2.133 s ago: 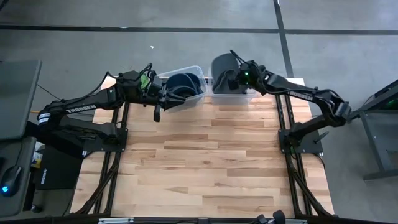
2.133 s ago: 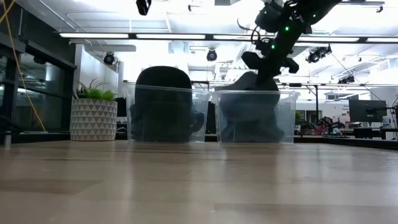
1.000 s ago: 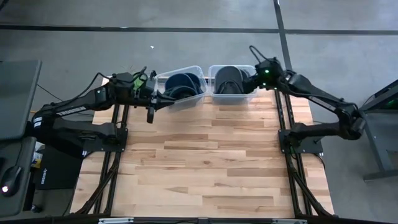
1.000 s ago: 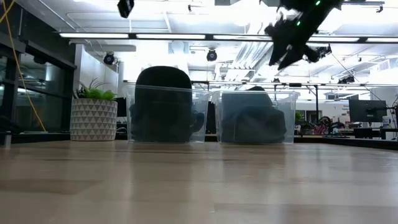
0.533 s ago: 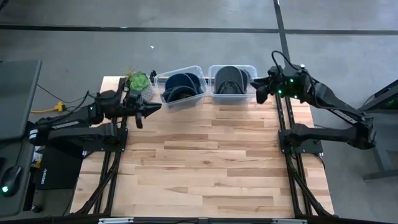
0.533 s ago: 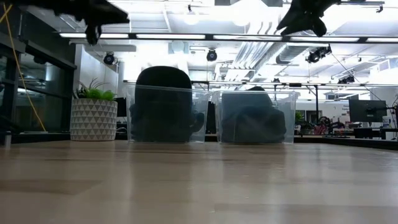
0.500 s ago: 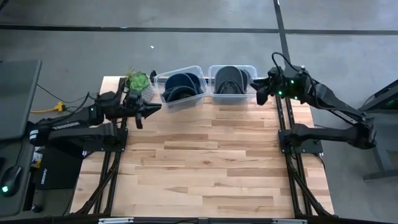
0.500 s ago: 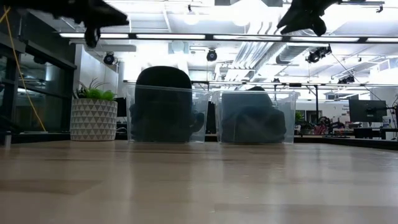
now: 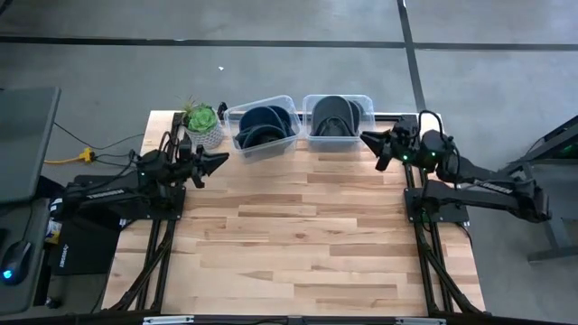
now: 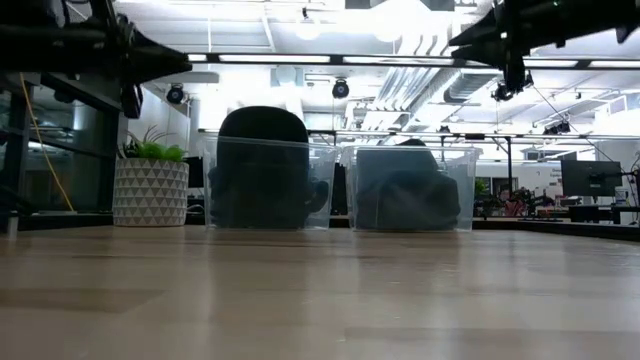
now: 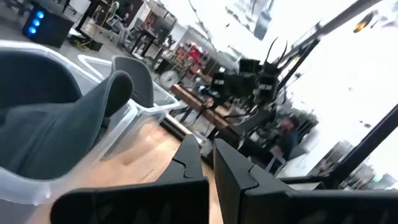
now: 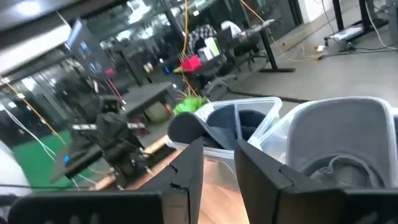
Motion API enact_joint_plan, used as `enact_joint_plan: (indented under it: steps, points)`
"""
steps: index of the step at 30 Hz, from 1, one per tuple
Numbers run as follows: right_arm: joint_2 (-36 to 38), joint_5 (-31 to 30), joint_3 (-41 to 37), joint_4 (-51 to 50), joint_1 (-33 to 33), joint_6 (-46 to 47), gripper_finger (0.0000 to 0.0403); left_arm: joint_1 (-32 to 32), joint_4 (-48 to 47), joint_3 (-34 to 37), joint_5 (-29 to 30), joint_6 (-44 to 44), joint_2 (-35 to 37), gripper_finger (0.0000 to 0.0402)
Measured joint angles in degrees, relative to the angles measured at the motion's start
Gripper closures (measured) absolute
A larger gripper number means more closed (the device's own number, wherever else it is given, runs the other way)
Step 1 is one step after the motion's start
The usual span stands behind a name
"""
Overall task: Pick & Place hat
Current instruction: Return to Home Position
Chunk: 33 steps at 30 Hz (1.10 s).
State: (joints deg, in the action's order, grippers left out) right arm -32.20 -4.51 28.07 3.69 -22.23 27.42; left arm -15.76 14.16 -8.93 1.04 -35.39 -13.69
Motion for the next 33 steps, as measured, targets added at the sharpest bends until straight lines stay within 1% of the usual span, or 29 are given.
enact_joint_plan:
  steps: [2,5,10,15,21,25,29,31,33]
  points:
    - [1.5,-0.1,-2.0,1.5,0.2,0.6,0.0319,0.0,3.0,2.1,0.1,-1.7,0.0,0.0402]
    - [3.3,0.0,-3.2,1.3,0.2,0.5,0.0323,0.0,5.9,4.5,1.8,-3.5,0.0,0.0402]
    - [5.5,0.1,-3.3,1.4,0.2,-2.1,0.0324,0.0,6.9,5.9,5.4,-3.7,0.0,0.0402]
    - [6.8,1.2,-3.3,1.3,0.1,-4.9,0.0324,0.0,8.2,7.8,7.0,-5.2,0.0,0.0402]
    - [6.8,5.2,-3.7,1.4,0.1,-5.9,0.0324,0.0,8.4,8.0,9.0,-5.4,0.0,0.0402]
    - [7.3,6.8,-7.0,3.7,0.1,-4.4,0.0324,0.0,8.5,8.1,9.2,-5.4,0.0,0.0402]
    - [9.1,8.0,-9.3,7.9,0.1,-2.7,0.0325,0.0,8.8,8.1,9.4,-6.5,0.0,0.0402]
    - [10.4,8.2,-10.4,7.9,0.2,-2.1,0.0325,0.3,8.5,8.1,9.3,-7.8,0.0,0.0402]
    - [11.8,8.4,-11.6,7.8,0.2,-1.5,0.0325,2.0,8.0,8.2,9.9,-8.4,-0.1,0.0402]
